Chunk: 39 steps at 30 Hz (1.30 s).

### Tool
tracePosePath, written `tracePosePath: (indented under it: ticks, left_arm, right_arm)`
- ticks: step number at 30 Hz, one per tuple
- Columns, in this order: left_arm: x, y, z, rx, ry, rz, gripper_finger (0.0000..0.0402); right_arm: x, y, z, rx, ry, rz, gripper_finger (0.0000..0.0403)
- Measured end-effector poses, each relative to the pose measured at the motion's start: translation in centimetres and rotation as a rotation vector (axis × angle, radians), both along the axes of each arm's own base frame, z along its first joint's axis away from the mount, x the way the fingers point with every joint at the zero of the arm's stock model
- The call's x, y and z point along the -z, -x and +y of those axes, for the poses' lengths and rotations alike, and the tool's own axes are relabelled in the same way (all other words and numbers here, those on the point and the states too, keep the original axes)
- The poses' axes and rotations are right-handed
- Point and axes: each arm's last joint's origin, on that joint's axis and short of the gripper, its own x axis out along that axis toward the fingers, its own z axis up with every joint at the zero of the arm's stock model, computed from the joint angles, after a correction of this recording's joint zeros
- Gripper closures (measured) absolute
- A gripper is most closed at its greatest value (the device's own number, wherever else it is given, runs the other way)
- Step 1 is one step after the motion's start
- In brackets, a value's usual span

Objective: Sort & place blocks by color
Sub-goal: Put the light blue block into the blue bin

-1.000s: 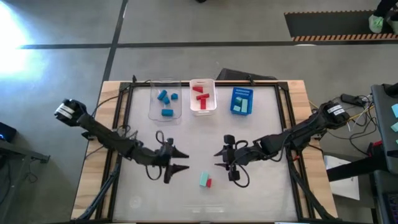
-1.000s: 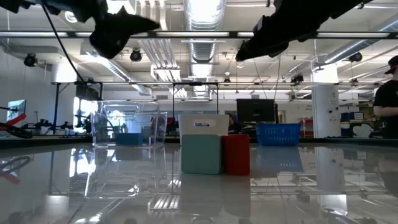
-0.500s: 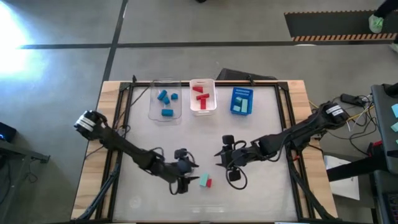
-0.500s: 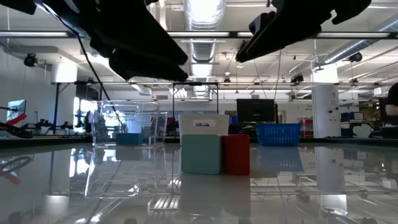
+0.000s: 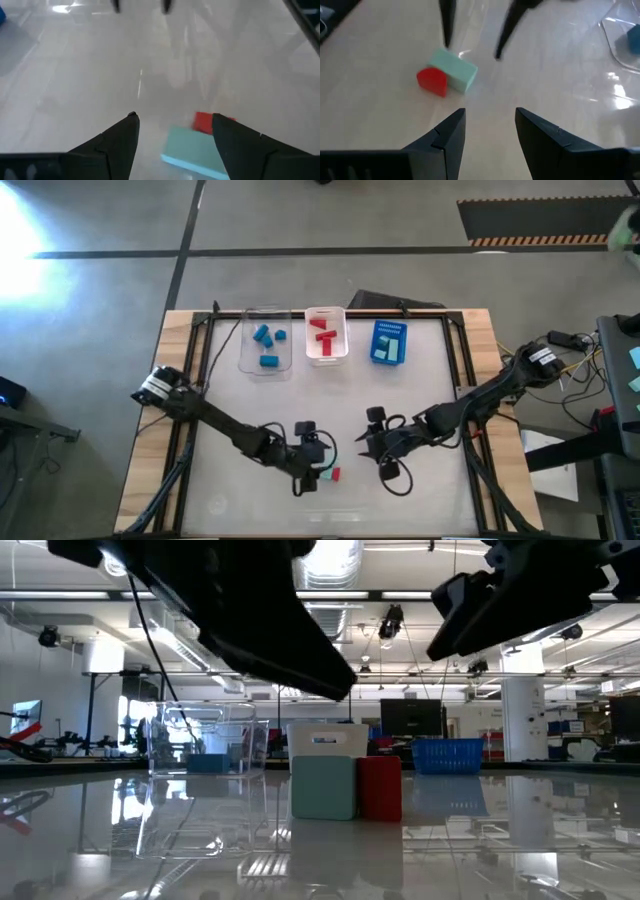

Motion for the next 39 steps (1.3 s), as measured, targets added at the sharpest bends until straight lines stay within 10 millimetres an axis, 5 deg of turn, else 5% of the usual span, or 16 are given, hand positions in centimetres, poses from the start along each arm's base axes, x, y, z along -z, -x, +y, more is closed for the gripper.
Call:
tracePosePath:
  ticks: [7,20,32,39]
  left_arm:
    - [1.6,-0.9,0.5,0.006,-0.004,-0.012,0.0207]
    - [3.6,-0.3,0.5,0.048,0.113,0.059,0.0394]
    - [1.4,3.2,2.4,-0.117,0.020,0.294,0.0391]
    - [-1.8,5.6,2.9,-0.231,0.177,0.333,0.0391]
  right_arm:
    - [0.4,0.2,-0.1,0.015,-0.026,-0.017,0.0241]
    - [0.0,-0.1,0.0,0.010,-0.041,-0.060,0.0241]
    - [-0.1,-0.1,0.0,0.024,-0.054,-0.072,0.0241]
    - [-0.1,-0.2,-0.2,0.050,0.009,-0.092,0.0243]
